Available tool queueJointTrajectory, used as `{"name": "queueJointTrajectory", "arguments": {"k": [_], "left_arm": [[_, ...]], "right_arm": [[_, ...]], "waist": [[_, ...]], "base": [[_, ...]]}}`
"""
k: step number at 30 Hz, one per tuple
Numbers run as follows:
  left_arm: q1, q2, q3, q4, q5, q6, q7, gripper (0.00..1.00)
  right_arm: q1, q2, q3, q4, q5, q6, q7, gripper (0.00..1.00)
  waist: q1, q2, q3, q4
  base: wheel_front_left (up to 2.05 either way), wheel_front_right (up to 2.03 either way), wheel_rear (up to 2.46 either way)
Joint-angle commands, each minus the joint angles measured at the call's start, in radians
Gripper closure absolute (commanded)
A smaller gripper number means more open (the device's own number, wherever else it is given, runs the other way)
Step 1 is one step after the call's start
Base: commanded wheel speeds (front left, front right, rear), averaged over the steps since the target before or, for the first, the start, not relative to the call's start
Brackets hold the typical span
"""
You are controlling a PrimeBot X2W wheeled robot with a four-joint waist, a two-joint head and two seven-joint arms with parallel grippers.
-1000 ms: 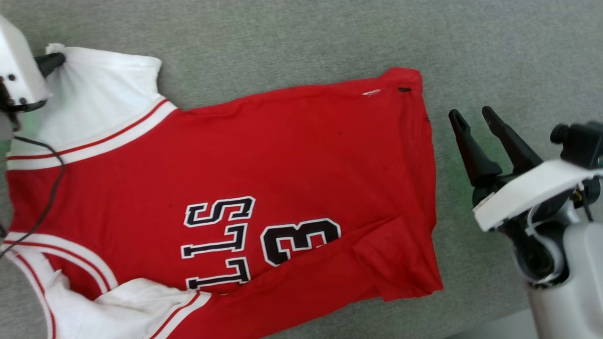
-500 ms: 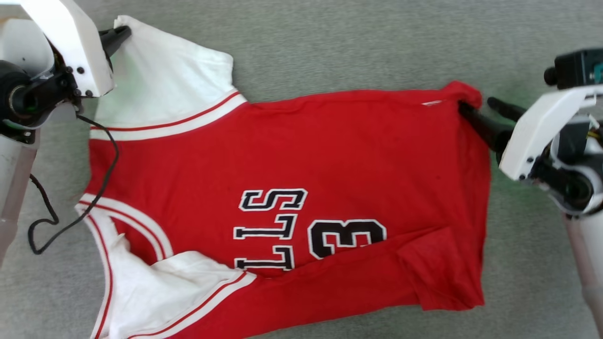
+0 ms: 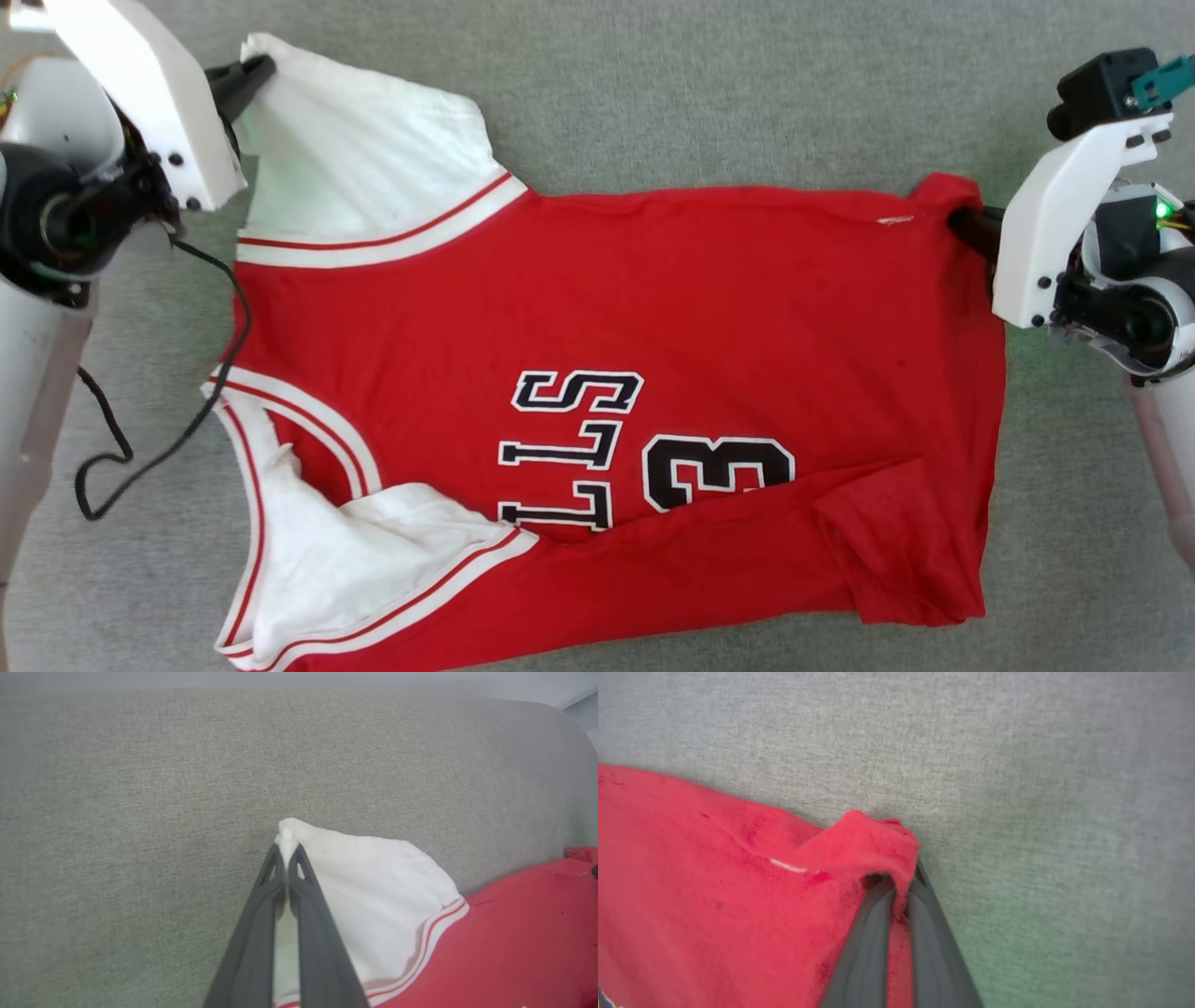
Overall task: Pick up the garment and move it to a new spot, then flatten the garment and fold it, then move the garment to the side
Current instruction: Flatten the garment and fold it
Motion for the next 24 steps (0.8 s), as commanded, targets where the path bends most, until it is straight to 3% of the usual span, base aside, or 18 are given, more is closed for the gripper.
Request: {"name": "queueJointTrajectory", "arguments": {"k": [1, 11, 16, 24], "left_arm": [[0.029, -0.004, 0.012, 0.006, -0.009, -0.007, -0.026, 1.0], [0.289, 0.0, 0.076, -0.042, -0.074, -0.008, -0.193, 1.0], [0.448, 0.014, 0.103, -0.107, -0.096, 0.016, -0.257, 1.0], [0.794, -0.006, 0.128, -0.232, -0.156, 0.088, -0.346, 1.0]], "right_arm": [[0.017, -0.008, 0.0, 0.003, -0.019, 0.0, -0.023, 1.0], [0.162, -0.02, -0.113, -0.108, -0.07, 0.0, -0.128, 1.0], [0.271, -0.001, -0.14, -0.15, -0.076, 0.0, -0.145, 1.0], [0.511, 0.049, -0.172, -0.205, -0.077, 0.0, -0.184, 1.0]], "waist": [[0.0, -0.0001, -0.039, 0.008], [0.0, -0.0001, -0.247, 0.054], [0.0, -0.0001, -0.304, 0.065], [0.0, -0.0001, -0.382, 0.072]], "base": [[0.0, 0.0, 0.0], [0.0, 0.0, 0.0], [0.0, 0.0, 0.0], [0.0, 0.0, 0.0]]}}
